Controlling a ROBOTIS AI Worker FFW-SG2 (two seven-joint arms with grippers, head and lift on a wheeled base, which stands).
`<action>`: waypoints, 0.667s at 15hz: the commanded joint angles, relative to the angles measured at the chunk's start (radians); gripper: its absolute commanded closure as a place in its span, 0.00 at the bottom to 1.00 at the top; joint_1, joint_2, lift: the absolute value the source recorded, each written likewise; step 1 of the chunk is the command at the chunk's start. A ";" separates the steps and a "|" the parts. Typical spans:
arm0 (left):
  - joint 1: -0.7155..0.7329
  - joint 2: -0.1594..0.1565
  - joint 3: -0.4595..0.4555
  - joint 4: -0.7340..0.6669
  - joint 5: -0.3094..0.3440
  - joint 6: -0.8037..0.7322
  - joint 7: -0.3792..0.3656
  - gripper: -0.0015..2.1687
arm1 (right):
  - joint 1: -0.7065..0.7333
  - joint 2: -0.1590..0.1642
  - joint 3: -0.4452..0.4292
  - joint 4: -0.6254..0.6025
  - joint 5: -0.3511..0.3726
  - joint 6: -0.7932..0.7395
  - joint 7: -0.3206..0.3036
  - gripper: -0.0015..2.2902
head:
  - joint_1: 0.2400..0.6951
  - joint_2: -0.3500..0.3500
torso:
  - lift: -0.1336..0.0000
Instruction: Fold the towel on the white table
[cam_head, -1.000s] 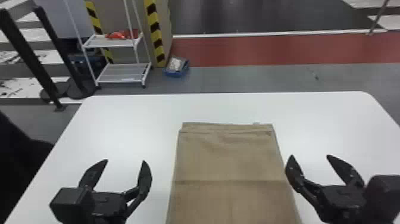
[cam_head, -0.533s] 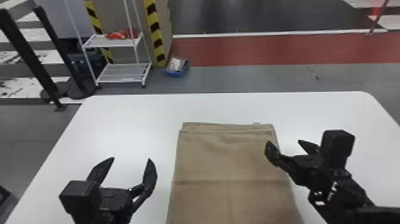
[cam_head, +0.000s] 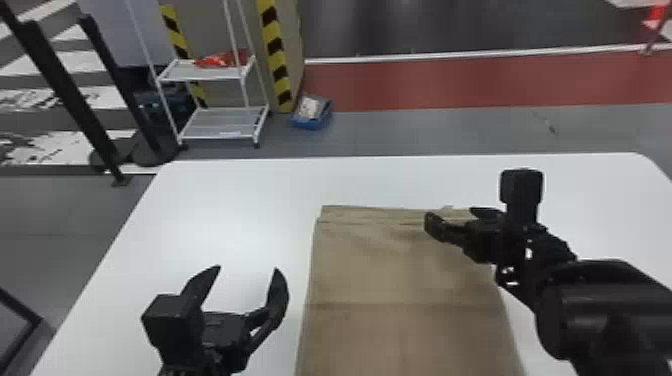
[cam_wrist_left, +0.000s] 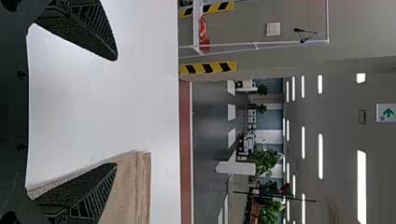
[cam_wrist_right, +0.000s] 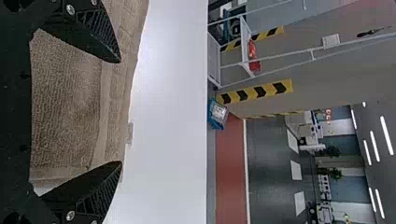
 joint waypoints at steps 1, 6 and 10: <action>-0.004 -0.003 -0.011 0.002 -0.001 0.003 0.000 0.03 | -0.008 0.002 0.015 0.014 0.010 0.016 0.000 0.06 | 1.00 0.70 | 0.06; -0.007 -0.003 -0.015 0.006 -0.001 0.009 0.001 0.03 | 0.006 0.002 0.006 0.026 0.013 0.022 -0.001 0.06 | 1.00 0.70 | 0.06; -0.010 -0.003 -0.021 0.012 -0.001 0.009 0.000 0.03 | -0.002 0.002 0.003 0.026 0.045 0.037 -0.001 0.06 | 1.00 0.69 | 0.06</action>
